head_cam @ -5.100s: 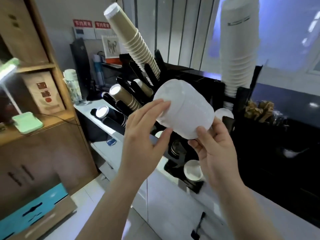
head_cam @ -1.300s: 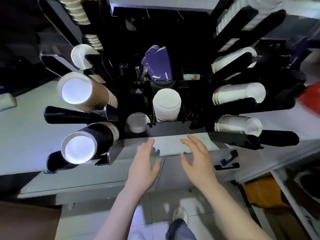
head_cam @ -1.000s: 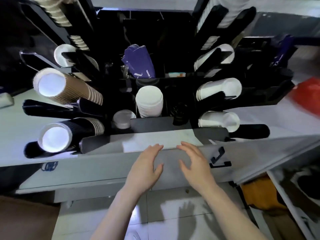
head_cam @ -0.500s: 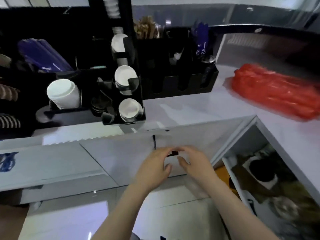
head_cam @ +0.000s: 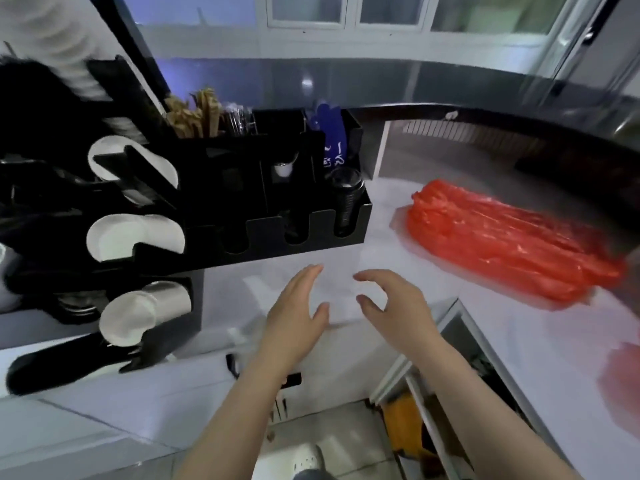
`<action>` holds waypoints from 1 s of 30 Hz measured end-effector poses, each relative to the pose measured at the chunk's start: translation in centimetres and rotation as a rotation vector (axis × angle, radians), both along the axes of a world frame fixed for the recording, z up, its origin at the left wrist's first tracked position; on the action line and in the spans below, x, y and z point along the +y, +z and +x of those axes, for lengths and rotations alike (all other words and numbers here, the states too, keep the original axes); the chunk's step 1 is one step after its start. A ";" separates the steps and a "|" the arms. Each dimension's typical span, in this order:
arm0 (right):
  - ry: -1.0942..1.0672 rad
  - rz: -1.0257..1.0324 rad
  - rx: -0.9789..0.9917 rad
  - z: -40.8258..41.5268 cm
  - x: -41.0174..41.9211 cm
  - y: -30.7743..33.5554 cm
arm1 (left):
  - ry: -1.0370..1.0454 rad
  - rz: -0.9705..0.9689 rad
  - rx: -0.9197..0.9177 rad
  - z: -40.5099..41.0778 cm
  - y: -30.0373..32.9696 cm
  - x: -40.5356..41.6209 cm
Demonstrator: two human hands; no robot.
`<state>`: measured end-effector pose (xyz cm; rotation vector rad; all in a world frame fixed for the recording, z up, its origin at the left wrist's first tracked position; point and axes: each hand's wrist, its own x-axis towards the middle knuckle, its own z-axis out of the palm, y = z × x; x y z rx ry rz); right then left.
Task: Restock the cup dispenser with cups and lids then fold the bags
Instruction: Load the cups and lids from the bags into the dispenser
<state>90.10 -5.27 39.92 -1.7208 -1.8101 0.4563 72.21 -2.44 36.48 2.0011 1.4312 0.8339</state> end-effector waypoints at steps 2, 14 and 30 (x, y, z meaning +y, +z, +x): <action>-0.007 0.012 -0.019 1.3 2.5 0.7 | 0.042 -0.001 -0.051 1.0 0.6 3.2; 0.038 0.050 0.078 5.0 14.0 1.3 | 0.404 0.072 0.227 -0.3 2.1 15.5; 0.306 -0.167 -0.362 4.9 25.9 5.1 | 0.490 0.085 0.641 0.4 0.6 16.1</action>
